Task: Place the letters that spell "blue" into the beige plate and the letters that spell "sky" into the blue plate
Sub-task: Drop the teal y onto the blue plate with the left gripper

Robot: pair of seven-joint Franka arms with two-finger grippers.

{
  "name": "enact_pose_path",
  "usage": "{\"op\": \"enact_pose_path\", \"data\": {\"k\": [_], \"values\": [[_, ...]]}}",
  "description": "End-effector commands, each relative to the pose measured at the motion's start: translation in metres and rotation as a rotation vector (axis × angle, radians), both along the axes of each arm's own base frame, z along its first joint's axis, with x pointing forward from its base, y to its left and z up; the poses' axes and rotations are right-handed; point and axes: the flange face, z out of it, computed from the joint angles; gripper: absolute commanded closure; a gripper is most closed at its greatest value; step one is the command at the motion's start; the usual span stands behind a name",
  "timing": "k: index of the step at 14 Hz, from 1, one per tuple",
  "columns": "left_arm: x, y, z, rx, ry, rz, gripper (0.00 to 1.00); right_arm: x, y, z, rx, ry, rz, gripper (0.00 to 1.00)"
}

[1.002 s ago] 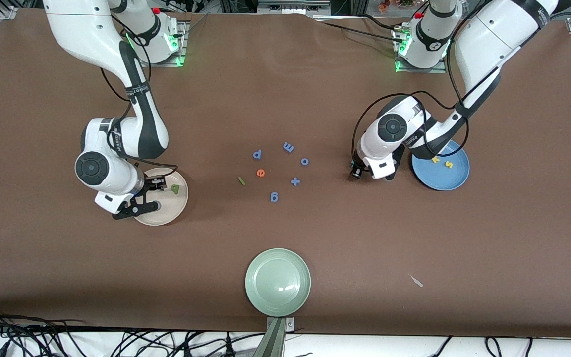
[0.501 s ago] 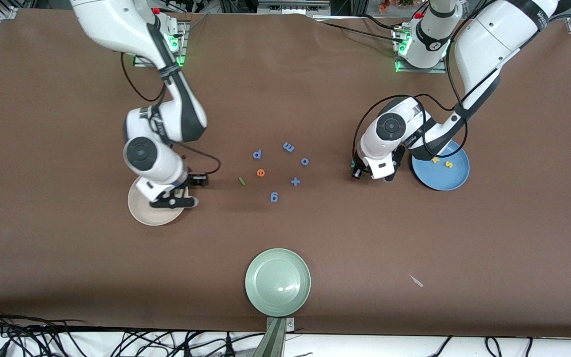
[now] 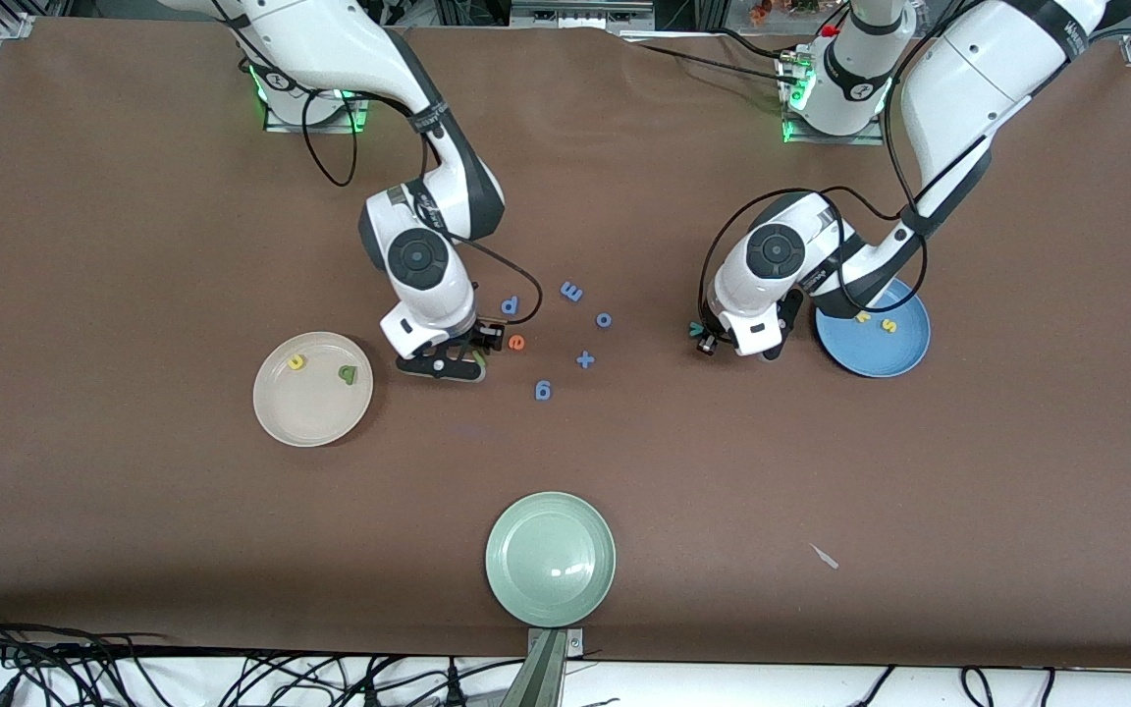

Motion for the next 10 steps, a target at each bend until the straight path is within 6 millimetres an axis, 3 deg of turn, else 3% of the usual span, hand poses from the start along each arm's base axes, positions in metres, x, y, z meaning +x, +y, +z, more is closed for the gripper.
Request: {"op": "enact_pose_path", "data": {"k": [1, 2, 6, 8, 10], "values": [[0.024, 0.019, 0.024, 0.031, -0.037, 0.043, 1.0, -0.005, 0.005, -0.011, 0.008, -0.023, -0.004, 0.29], [0.03, 0.022, 0.031, 0.031, -0.035, 0.048, 1.0, -0.005, 0.006, -0.015, 0.005, -0.026, 0.0, 0.29], [0.058, 0.067, 0.063, 0.028, 0.047, -0.017, 1.0, -0.005, 0.006, -0.02, 0.003, -0.031, 0.008, 0.36], [0.06, 0.096, 0.072, 0.055, 0.102, -0.079, 1.0, -0.006, 0.007, -0.027, 0.002, -0.039, 0.012, 0.44], [0.057, 0.131, 0.065, 0.084, 0.17, -0.158, 1.0, -0.007, 0.007, -0.028, 0.0, -0.038, 0.024, 0.53]]}}
